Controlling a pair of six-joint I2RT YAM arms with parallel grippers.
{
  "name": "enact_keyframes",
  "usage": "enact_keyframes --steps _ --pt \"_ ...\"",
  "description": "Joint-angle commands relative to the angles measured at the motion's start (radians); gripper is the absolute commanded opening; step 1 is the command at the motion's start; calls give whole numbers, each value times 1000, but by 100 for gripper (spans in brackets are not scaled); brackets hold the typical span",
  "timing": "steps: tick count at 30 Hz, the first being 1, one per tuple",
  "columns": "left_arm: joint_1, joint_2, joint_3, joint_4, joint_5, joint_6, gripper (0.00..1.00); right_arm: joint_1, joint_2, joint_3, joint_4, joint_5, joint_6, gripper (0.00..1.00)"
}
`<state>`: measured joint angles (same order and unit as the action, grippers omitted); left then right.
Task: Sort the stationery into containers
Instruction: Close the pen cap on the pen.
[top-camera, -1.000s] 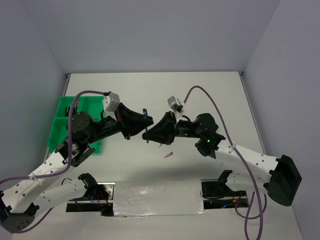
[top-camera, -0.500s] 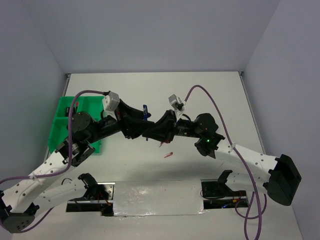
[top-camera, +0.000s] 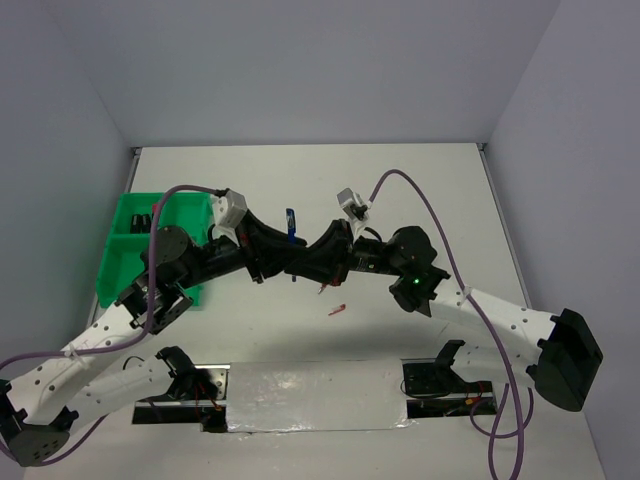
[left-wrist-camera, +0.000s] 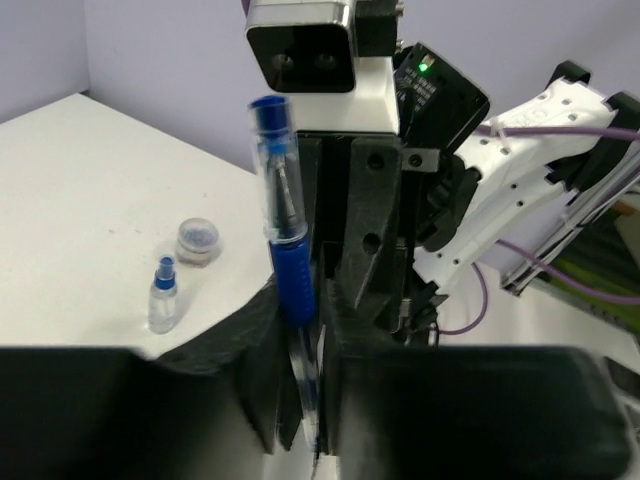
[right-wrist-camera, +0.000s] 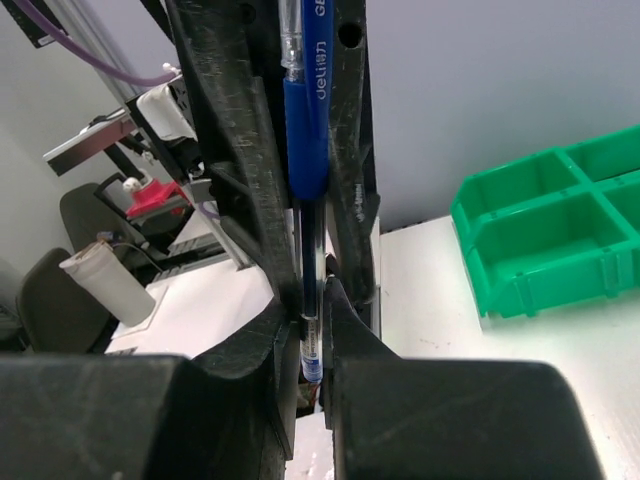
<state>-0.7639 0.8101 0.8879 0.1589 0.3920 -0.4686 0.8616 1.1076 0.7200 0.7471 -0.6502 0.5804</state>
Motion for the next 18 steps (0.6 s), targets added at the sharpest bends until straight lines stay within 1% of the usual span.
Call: enact_keyframes --steps 1,2,3,4,8,9,10,11,12,13,14,16,17,18 --pt "-3 -2 -4 53 33 28 29 7 -22 48 21 -2 7 0" --pt "-5 0 -3 47 33 30 20 8 -17 50 27 -6 9 0" --pt "-5 1 -1 44 27 28 6 10 -15 49 28 -9 12 0" --pt "-3 3 5 41 25 30 0 10 -12 48 29 -11 12 0" --pt "-5 -2 14 44 22 31 0 14 0 38 58 -25 21 1" --pt "-3 -9 14 48 22 31 0 14 1 35 61 -43 21 9" --pt "-5 -14 13 53 30 31 0 11 1 33 63 -58 12 28" --pt "-5 -18 13 56 30 31 0 14 -11 32 48 -75 0 69" --pt "-3 -29 16 45 27 33 0 13 -24 24 23 -100 -19 85" --pt "-5 -32 20 38 36 41 0 11 -43 21 -12 -103 -74 99" --pt "-5 -35 22 28 39 45 0 8 -69 16 -94 -106 -106 100" --pt "-5 -42 20 -1 47 53 0 -2 -167 7 -179 -94 -173 100" --pt "-3 -45 14 -2 65 51 0 -9 -204 7 -260 -86 -197 100" --pt "-6 -49 5 1 82 42 0 -13 -272 22 -305 -65 -220 100"
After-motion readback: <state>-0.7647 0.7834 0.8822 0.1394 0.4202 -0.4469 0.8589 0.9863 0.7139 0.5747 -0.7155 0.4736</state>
